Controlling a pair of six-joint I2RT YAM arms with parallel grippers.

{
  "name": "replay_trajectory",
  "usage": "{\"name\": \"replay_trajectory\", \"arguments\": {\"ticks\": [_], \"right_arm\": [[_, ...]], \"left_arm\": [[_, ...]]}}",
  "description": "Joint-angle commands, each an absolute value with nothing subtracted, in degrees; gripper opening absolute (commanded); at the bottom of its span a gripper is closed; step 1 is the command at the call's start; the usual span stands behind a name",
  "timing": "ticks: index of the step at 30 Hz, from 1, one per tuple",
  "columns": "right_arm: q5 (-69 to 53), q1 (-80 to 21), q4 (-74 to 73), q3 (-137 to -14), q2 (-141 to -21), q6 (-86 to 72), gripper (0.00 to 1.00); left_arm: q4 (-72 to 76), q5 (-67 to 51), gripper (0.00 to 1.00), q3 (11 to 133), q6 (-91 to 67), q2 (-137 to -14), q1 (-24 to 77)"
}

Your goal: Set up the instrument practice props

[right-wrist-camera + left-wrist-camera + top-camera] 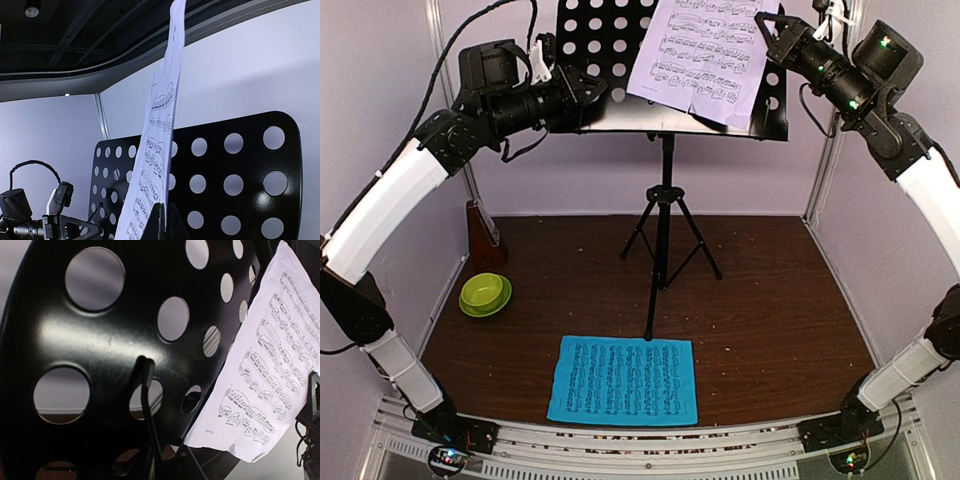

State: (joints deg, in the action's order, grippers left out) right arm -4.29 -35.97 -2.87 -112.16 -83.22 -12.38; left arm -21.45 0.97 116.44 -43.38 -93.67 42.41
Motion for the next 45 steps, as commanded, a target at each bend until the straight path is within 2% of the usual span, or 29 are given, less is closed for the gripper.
{"name": "replay_trajectory", "arguments": {"ticks": [1,6,17,22,37,45], "right_arm": [[-5.41,-35.68,-1.33,-113.59,-83.89,-12.79,0.0],[-5.44,-35.69,-0.94,-114.02,-84.32,-13.13,0.0],[-7.02,-35.85,-0.49,-117.06,-86.9,-13.37,0.0],[-8.68,-36.12,-0.39,-120.14,-89.01,-12.37,0.0],[-24.68,-37.6,0.83,-125.11,-95.3,-1.77,0.0],[-28.89,-37.7,2.49,-128.34,-99.35,0.28,0.0]], "left_arm": [[-11.66,0.63,0.14,112.75,-40.53,-90.58,42.15],[-6.09,-1.41,0.0,109.91,-35.95,-89.52,42.16],[4.89,-9.55,0.0,106.16,-27.58,-89.32,42.16],[4.89,-11.79,0.0,105.18,-25.05,-88.98,41.99],[8.6,-19.22,0.0,100.11,-24.33,-87.19,40.45],[9.11,-20.82,0.0,100.13,-25.96,-87.69,39.93]]}}
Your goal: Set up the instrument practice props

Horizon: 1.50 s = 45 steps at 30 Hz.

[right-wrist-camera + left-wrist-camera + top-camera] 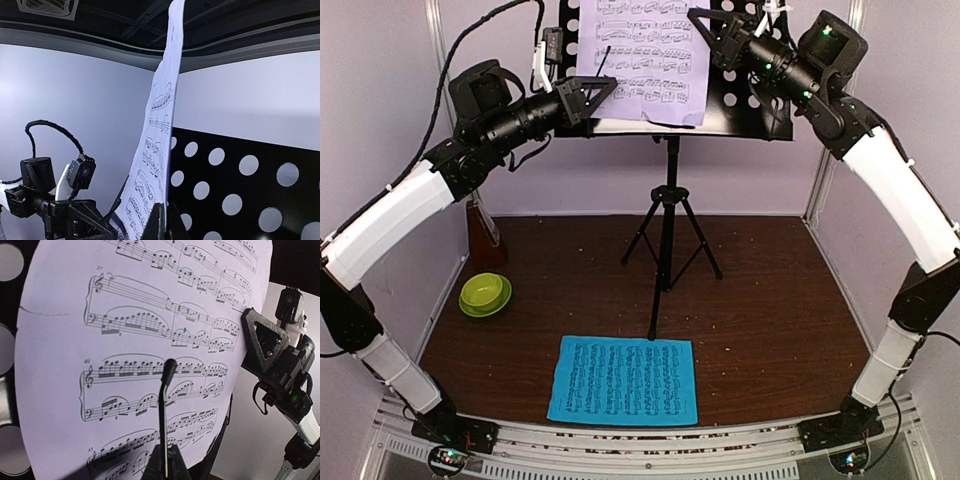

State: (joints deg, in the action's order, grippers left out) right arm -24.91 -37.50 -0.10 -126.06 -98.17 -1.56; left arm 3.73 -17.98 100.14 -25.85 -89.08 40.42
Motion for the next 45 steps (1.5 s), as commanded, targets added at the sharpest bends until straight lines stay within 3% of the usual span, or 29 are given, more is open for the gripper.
{"name": "replay_trajectory", "arguments": {"ticks": [1,15,18,36,42,45], "right_arm": [[-29.13,-37.7,2.47,-128.48,-99.65,0.47,0.0],[-31.02,-37.79,3.34,-128.14,-101.62,0.59,0.0],[-31.2,-37.78,3.35,-128.15,-102.03,0.58,0.04],[-25.97,-37.86,2.6,-127.79,-101.35,1.61,0.59],[-23.57,-37.88,2.4,-127.96,-101.38,1.89,0.68],[-22.85,-37.97,2.31,-128.01,-101.45,1.94,0.71]], "left_arm": [[9.25,-20.89,0.0,100.07,-26.15,-87.77,39.84],[10.94,-21.36,0.0,100.1,-27.58,-88.91,39.33],[10.77,-21.34,0.0,100.18,-27.72,-88.98,39.27],[10.47,-20.36,0.01,99.94,-28.19,-88.78,39.11],[10.1,-19.74,0.23,99.53,-28.66,-88.43,39.16],[10.1,-19.4,0.4,99.13,-28.67,-88.08,39.11]]}}
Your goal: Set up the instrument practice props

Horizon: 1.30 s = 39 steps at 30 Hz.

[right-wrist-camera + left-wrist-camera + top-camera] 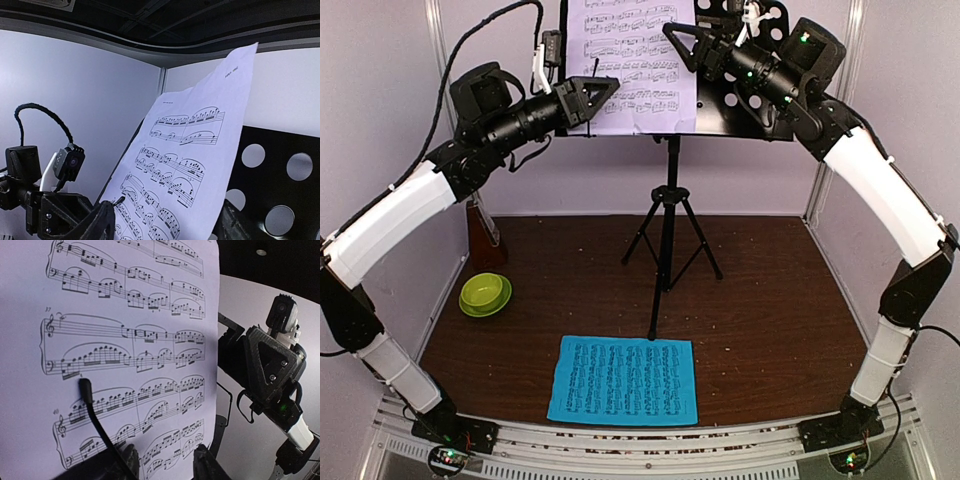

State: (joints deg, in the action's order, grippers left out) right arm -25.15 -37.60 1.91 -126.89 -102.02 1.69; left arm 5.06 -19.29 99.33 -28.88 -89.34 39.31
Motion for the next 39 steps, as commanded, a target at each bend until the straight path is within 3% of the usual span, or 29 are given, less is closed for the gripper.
{"name": "replay_trajectory", "arguments": {"ticks": [1,7,17,23,39], "right_arm": [[-22.59,-38.03,2.35,-128.05,-101.51,2.05,0.72],[-21.18,-38.36,1.97,-128.23,-101.52,2.64,0.79],[-18.82,-38.41,1.17,-128.15,-100.82,3.85,0.92],[-17.93,-38.39,0.89,-127.53,-99.58,4.17,1.0],[-13.86,-38.32,-0.22,-122.13,-89.89,0.23,1.0]], "left_arm": [[10.05,-19.31,0.45,99.02,-28.59,-87.88,39.16],[9.32,-18.15,0.61,98.09,-27.67,-86.67,39.12],[5.75,-12.49,0.97,94.44,-23.38,-81.67,39.05],[2.47,-9.42,0.98,92.82,-21.84,-78.18,37.68],[-11.69,2.45,0.98,80.6,-35.0,-64.64,27.85]]}}
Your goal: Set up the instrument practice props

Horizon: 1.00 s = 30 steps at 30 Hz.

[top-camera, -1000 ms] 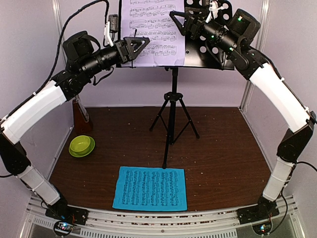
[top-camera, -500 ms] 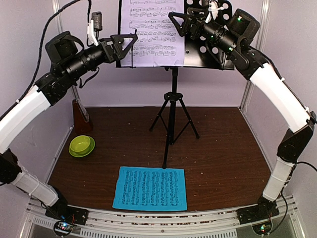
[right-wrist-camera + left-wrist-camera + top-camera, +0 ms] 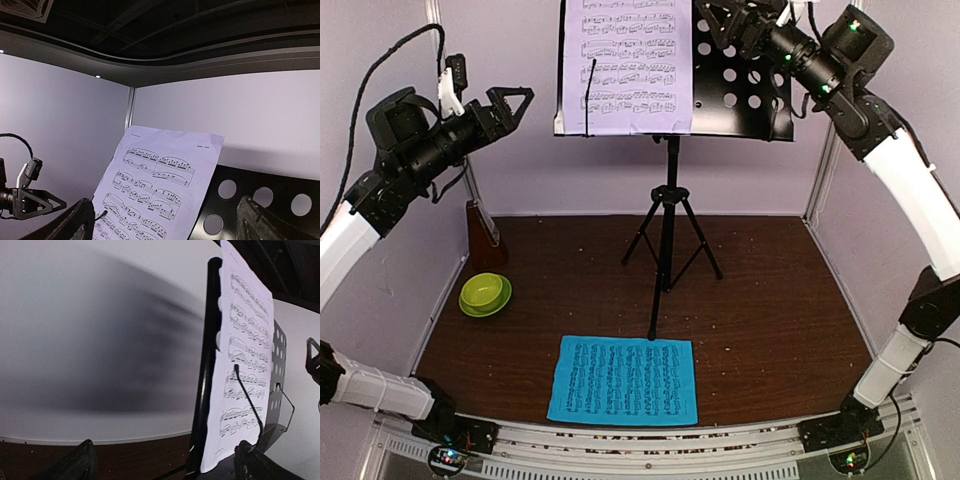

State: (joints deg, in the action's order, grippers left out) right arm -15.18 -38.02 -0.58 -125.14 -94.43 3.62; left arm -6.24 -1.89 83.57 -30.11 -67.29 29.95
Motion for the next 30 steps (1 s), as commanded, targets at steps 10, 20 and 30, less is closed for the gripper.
{"name": "replay_trajectory", "arguments": {"ticks": [10,20,30], "right_arm": [[-11.75,-38.32,-3.41,-95.77,-68.19,-7.26,0.99],[-9.21,-38.39,-21.43,-69.45,-45.92,-17.48,0.92],[-16.06,-38.41,-23.99,-48.41,-42.31,-27.78,0.88]], "left_arm": [[-24.38,4.42,0.98,67.95,-39.68,-57.99,25.43],[-26.88,-2.96,0.98,52.17,-40.51,-53.42,25.32],[-24.71,-7.08,0.98,43.04,-42.2,-52.18,25.45]]}}
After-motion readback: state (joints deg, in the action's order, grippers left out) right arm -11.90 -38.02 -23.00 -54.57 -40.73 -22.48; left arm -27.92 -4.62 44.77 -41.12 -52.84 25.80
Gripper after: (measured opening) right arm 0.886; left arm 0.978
